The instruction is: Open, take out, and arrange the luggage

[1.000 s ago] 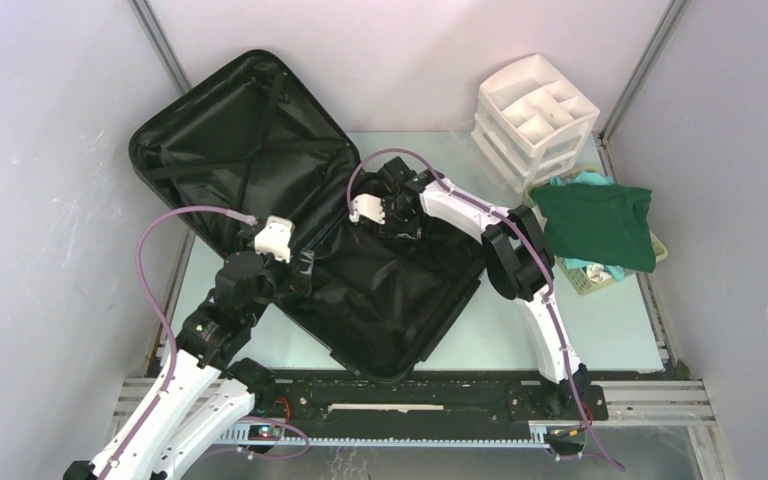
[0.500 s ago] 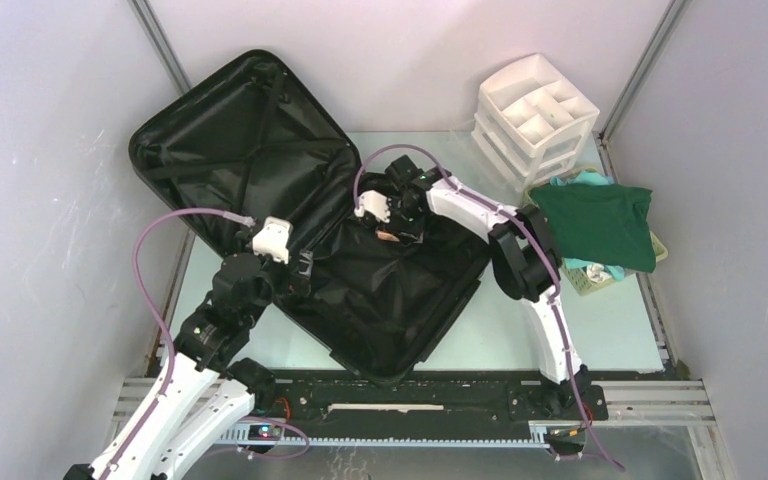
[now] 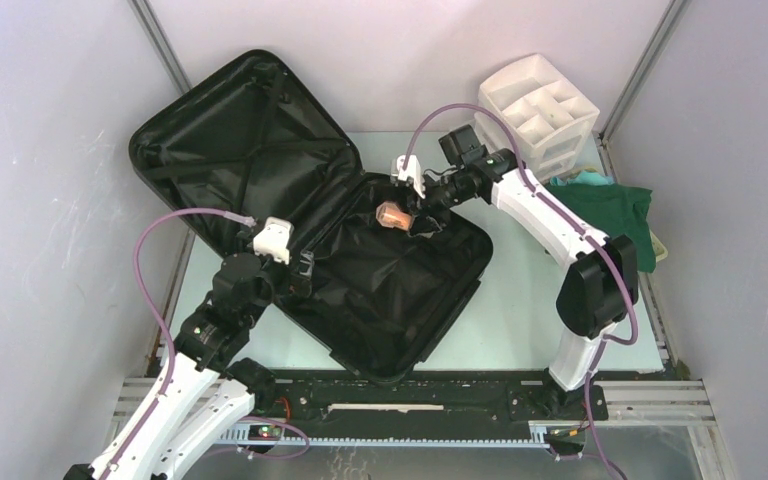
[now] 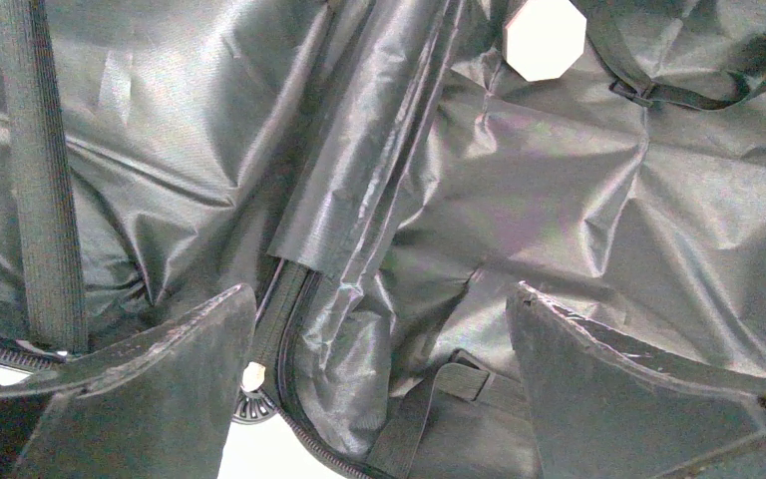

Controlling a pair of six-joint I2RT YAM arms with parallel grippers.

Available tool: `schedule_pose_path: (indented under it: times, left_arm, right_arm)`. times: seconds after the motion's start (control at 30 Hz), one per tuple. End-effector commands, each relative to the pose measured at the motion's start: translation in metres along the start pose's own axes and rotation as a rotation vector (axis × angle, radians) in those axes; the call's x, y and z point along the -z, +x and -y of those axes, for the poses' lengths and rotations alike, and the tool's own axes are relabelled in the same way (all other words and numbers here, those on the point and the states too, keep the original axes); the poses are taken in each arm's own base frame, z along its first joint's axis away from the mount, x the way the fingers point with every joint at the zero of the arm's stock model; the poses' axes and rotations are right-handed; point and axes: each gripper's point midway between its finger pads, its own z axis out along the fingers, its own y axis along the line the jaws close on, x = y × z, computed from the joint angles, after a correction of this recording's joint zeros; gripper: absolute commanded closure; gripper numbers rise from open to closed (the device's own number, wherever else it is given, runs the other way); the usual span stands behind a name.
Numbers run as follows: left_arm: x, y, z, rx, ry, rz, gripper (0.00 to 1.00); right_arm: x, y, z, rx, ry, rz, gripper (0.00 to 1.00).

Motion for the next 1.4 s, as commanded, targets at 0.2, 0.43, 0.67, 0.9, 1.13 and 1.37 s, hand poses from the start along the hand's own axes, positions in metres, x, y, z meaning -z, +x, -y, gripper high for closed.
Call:
schedule_pose_path:
  times: [0.2, 0.43, 0.67, 0.9, 1.13, 1.37]
  left_arm:
    - [-0.006, 0.004, -0.001, -0.014, -0.004, 0.004, 0.00]
    - [-0.008, 0.006, -0.001, -0.016, -0.004, -0.005, 0.00]
    - [-0.009, 0.008, 0.000, -0.018, -0.003, -0.014, 0.00]
    - [-0.010, 0.008, 0.001, -0.018, 0.001, -0.016, 0.00]
    - [-0.010, 0.009, 0.000, -0.019, -0.001, -0.016, 0.00]
    - [-0.010, 0.010, 0.000, -0.022, -0.003, -0.021, 0.00]
  right_arm:
    - [0.024, -0.012, -0.022, 0.007, -0.010, 0.090, 1.00]
    - [0.036, -0.007, -0.013, -0.037, 0.037, 0.103, 1.00]
    - [0.057, -0.006, 0.015, -0.085, 0.158, 0.104, 1.00]
    - [0.091, -0.003, 0.055, -0.142, 0.329, 0.098, 1.00]
    - [0.123, 0.007, 0.096, -0.150, 0.490, 0.054, 1.00]
    - [0.146, 0.010, 0.130, -0.155, 0.585, 0.038, 1.00]
